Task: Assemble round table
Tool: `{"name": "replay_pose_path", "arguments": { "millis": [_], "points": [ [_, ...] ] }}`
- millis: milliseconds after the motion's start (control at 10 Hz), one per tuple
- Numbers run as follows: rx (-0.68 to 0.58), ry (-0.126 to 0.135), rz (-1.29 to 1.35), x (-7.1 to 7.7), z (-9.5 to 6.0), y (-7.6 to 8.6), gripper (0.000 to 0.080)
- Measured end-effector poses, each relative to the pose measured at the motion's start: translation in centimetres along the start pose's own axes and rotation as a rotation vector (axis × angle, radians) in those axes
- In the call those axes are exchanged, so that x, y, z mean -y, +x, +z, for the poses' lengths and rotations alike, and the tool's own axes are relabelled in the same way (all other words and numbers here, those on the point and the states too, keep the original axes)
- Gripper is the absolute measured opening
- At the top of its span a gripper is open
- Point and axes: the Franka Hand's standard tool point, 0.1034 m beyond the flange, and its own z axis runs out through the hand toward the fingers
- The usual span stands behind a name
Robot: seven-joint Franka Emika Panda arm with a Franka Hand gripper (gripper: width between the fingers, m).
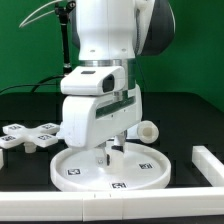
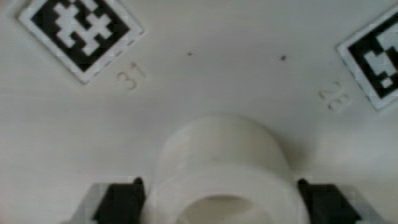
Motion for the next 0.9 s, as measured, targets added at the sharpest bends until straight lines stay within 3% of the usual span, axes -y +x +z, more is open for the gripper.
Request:
{"name": "replay_pose_path", "arguments": {
  "millis": [100,600,900],
  "points": [
    [0.0,0.001,-0.002,0.0,0.0,0.1,0.0406],
    [-0.031,0.007,-0.064,0.9,0.3,4.9,0.0407],
    [-0.029,0.009,-0.065,1.3,0.3,5.5,0.0409]
  ]
}}
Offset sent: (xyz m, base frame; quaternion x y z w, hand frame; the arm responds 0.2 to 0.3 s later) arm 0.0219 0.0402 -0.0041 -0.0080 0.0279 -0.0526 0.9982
